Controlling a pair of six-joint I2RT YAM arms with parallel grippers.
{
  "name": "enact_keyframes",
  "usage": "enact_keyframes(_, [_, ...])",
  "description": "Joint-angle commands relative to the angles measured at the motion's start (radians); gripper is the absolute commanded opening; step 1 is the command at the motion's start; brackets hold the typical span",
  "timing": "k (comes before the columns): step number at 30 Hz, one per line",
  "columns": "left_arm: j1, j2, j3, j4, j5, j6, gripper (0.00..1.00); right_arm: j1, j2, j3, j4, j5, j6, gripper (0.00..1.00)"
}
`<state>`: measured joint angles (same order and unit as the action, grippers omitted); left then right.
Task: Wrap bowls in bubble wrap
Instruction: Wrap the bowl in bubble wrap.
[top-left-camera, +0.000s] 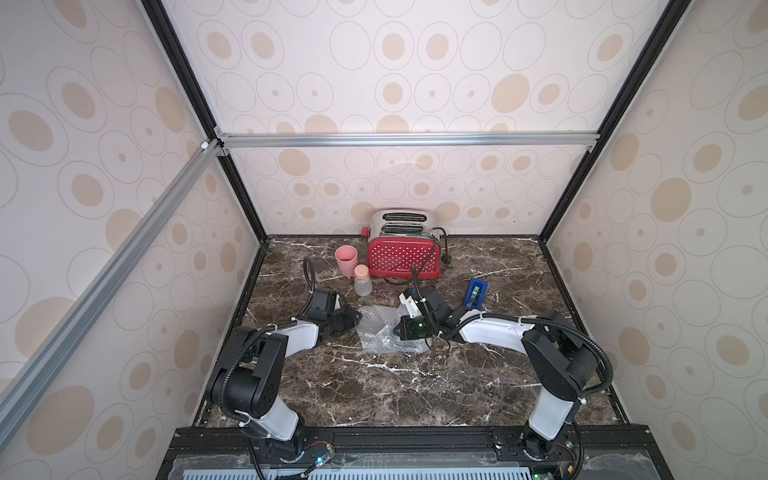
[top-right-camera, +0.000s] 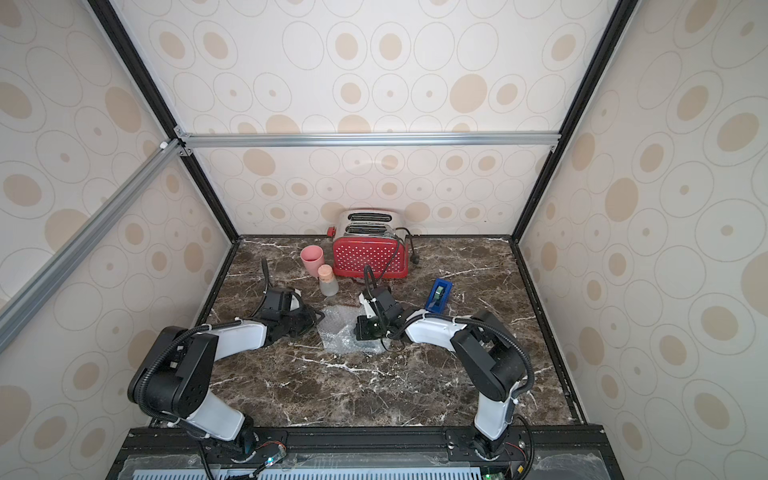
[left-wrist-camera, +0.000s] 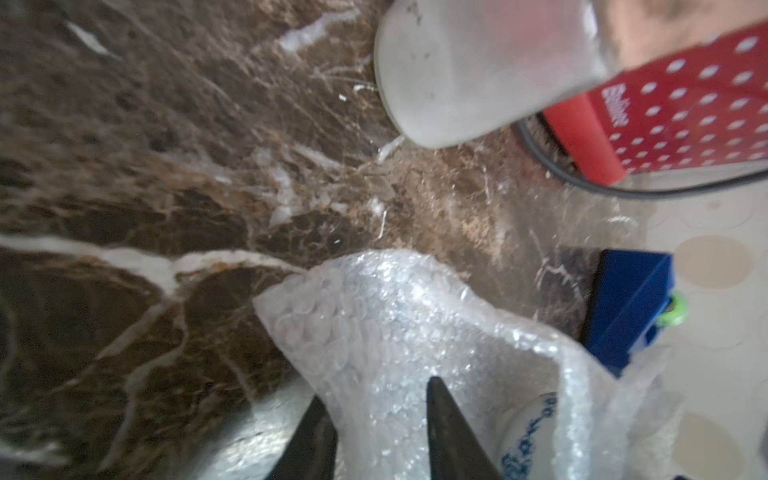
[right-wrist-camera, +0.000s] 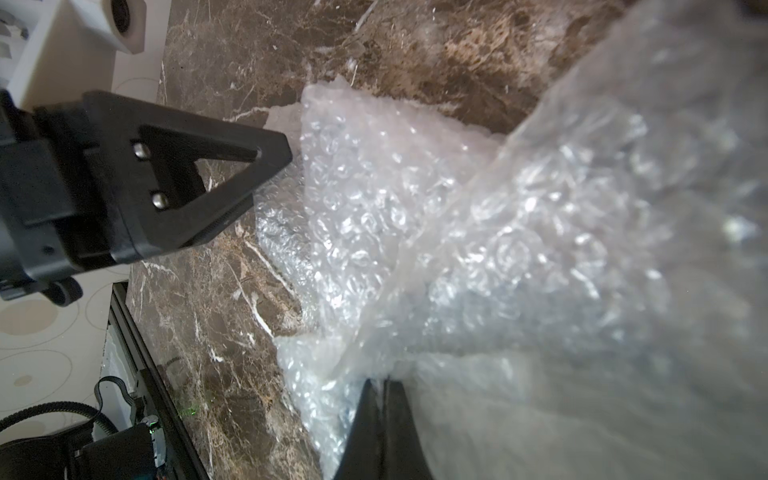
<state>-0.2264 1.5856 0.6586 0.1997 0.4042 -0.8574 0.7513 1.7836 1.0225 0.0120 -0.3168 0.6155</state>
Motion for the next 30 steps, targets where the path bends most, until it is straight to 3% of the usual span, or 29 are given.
enact_keyframes(1, [0.001,-0.019,-0.004,0.075,0.006,0.001,0.13,0.002,-0.023,-0.018,-0.03,-0.003,-0.007,0.0])
enact_keyframes(3, [-0.004,-0.028,-0.006,0.096,0.02,0.012,0.01,0.002,-0.024,-0.018,-0.032,-0.004,-0.007,0.0])
enact_keyframes(4, [-0.006,-0.035,-0.002,0.1,0.028,0.026,0.0,0.001,-0.024,-0.019,-0.032,-0.003,-0.009,0.0])
enact_keyframes(17, [-0.206,-0.164,0.032,0.077,0.056,0.297,0.0,0.0,-0.02,-0.015,-0.031,0.002,-0.008,0.0])
enact_keyframes(30, [-0.274,-0.177,0.009,0.138,0.206,0.372,0.0,-0.022,-0.016,-0.028,0.003,-0.021,0.024,0.0])
